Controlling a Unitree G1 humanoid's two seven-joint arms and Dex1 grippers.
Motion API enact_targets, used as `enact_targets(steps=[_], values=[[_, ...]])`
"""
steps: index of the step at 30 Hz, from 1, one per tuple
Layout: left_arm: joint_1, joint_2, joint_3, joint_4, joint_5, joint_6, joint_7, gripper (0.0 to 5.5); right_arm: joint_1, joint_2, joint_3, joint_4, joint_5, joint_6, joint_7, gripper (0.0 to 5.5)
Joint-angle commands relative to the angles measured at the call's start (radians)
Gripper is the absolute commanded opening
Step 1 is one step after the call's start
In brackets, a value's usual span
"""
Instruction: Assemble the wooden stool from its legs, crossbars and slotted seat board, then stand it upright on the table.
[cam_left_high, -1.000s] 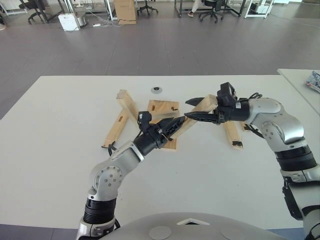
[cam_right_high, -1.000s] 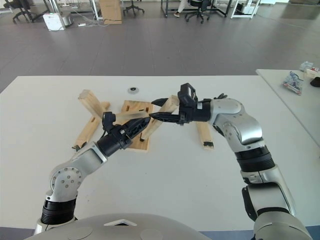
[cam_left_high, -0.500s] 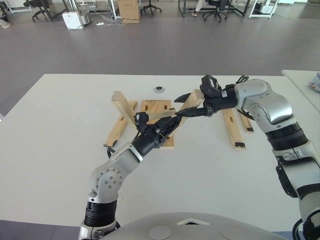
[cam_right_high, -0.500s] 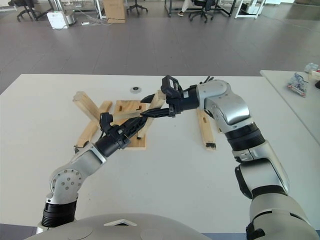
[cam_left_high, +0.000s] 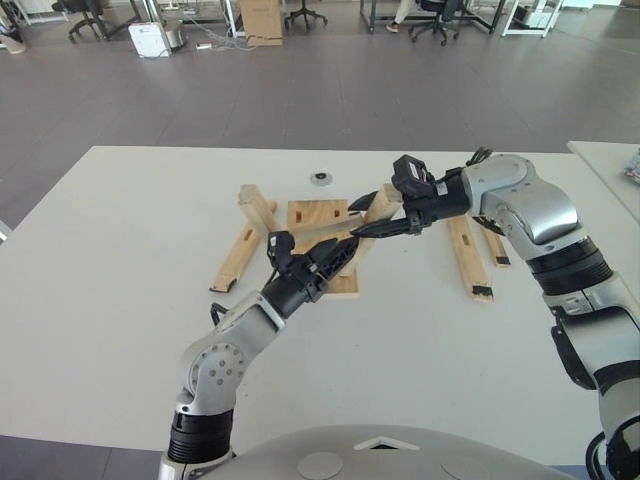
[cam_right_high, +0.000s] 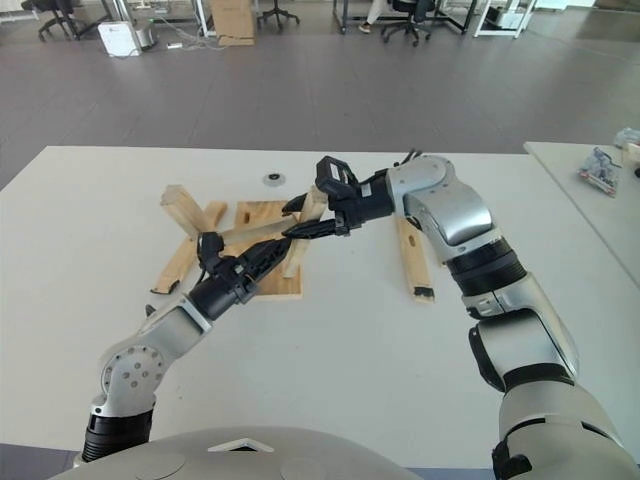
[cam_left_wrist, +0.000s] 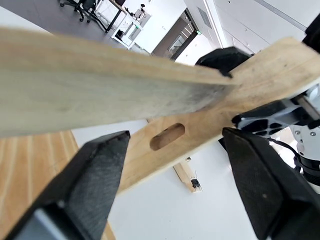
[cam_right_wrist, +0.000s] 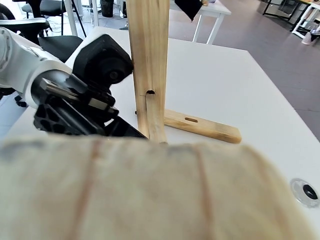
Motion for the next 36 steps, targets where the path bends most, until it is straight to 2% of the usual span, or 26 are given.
enact_targets(steps=[1,5,11,12,19,23,25,27,32,36], values=[[0.078,0.096,0.028,-0.036,0.009,0.025,-0.041,3.44,0.097,-0.026,0.047,0.011,-0.100,0.102,-0.059,2.05],[0.157,0.195,0.044,-0.040,0.023,0.033,-0.106,3.44,0.098,-0.032,0.038,-0.003,-0.087,0.121,-0.055,2.05],[0.220,0.254,0.048,-0.001,0.054,0.007,-0.181,3.44,0.085,-0.074,0.056,-0.058,-0.065,0.182,0.013,2.05],[0.223,0.258,0.057,0.024,0.067,-0.003,-0.192,3.44,0.083,-0.076,0.057,-0.056,-0.071,0.175,0.016,2.42],[0.276,0.266,0.056,0.158,0.163,-0.085,-0.273,3.44,0.065,-0.044,0.006,-0.012,-0.107,0.116,-0.021,3.71],[0.271,0.261,0.057,0.258,0.208,-0.152,-0.337,3.44,0.028,-0.031,-0.029,0.015,-0.123,0.072,-0.012,3.71],[0.259,0.258,0.054,0.334,0.234,-0.201,-0.378,3.44,-0.017,-0.018,-0.083,0.036,-0.083,0.070,0.007,3.71],[0.239,0.255,0.054,0.414,0.260,-0.246,-0.417,3.44,-0.071,-0.010,-0.152,0.034,-0.015,0.133,0.025,3.71],[0.141,0.257,0.064,0.641,0.306,-0.340,-0.504,3.44,-0.100,-0.021,-0.220,0.005,0.039,0.192,0.059,3.71],[0.016,0.264,0.074,0.974,0.356,-0.483,-0.612,3.44,-0.093,-0.024,-0.272,0.018,0.007,0.163,-0.025,3.71]])
